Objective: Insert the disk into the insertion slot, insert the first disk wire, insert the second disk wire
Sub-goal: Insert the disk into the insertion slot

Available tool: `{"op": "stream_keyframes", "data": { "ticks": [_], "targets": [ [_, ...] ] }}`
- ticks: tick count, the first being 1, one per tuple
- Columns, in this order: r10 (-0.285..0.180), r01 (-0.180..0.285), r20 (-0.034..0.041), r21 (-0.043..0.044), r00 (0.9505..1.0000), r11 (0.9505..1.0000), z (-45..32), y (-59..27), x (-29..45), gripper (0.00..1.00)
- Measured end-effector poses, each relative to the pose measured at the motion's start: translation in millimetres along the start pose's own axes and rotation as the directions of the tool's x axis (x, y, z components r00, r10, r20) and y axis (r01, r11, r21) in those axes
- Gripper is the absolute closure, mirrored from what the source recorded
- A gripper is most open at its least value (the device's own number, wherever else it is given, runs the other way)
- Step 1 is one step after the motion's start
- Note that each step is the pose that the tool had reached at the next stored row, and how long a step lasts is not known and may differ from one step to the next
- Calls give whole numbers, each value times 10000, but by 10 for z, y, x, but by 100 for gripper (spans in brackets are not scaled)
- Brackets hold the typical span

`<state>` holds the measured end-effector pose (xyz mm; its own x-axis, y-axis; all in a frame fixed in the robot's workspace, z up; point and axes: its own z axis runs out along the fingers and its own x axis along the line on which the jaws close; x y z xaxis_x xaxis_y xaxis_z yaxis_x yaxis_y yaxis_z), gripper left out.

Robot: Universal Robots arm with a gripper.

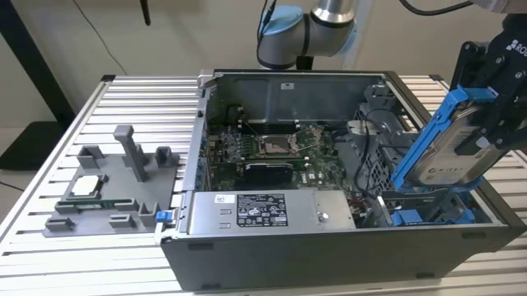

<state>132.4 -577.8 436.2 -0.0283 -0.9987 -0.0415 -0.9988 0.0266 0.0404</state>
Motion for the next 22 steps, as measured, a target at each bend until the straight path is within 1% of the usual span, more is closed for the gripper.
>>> {"op": "stream_keyframes", "data": {
  "ticks": [4,8,14,18,19,22],
  "targets": [
    [0,0,35,0,10000,10000,72,-6,15,100],
    [0,0,48,-1,10000,10000,145,-10,30,100],
    [0,0,50,-1,10000,10000,251,-14,37,100],
    [1,-1,41,-2,10000,10000,303,-16,48,100],
    [0,0,55,-1,10000,10000,321,-17,52,100],
    [0,0,49,-2,10000,10000,357,-18,61,100]
  ]
}}
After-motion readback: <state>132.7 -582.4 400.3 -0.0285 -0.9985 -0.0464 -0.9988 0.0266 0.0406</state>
